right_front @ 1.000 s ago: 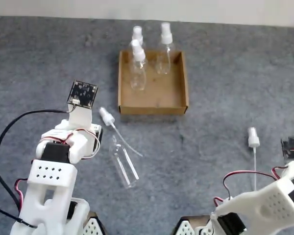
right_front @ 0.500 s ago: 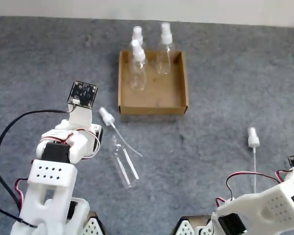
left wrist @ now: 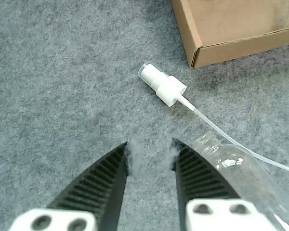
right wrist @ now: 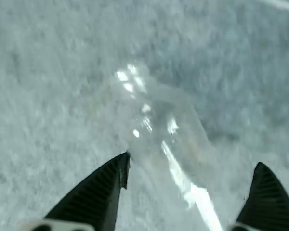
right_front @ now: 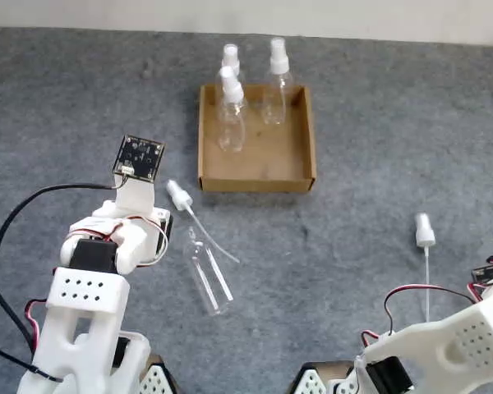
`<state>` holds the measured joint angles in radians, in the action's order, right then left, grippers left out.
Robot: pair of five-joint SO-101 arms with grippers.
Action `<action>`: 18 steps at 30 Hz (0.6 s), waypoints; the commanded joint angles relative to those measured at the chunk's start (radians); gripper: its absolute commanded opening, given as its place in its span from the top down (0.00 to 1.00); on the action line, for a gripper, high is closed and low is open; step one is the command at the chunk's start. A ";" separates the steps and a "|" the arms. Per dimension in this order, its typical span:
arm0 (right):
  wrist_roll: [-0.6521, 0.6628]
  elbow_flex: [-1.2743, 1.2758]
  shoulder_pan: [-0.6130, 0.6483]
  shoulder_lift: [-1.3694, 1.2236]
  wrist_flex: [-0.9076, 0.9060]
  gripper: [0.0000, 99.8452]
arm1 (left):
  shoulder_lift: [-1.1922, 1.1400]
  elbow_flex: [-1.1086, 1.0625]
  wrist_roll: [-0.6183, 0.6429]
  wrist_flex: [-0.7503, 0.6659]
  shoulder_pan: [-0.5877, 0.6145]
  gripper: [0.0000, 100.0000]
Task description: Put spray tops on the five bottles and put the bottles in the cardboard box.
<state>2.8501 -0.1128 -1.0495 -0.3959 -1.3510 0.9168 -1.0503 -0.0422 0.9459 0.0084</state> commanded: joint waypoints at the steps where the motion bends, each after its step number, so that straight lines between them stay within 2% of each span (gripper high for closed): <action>1: 0.011 0.031 0.022 0.013 0.031 0.68 | -0.004 0.005 0.000 -0.015 0.010 0.91; 4: -0.018 0.068 0.022 0.013 0.031 0.70 | -0.004 0.005 0.000 -0.015 0.012 0.91; 7: -0.192 0.076 0.048 0.013 0.031 0.80 | -0.004 0.005 0.000 -0.015 0.010 0.91; 12: -0.677 0.074 0.130 0.012 0.031 0.98 | -0.004 0.007 0.002 -0.014 0.013 0.91; 15: -0.967 0.073 0.166 0.012 0.033 1.00 | -0.004 0.008 0.002 -0.014 0.010 0.91; 18: -1.181 0.076 0.193 0.012 0.085 1.00 | -0.004 0.010 0.002 -0.014 -0.001 0.91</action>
<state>1.9110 -0.0330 -0.8915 -0.3959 -1.3280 0.9168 -1.0503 -0.0422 0.9459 0.0084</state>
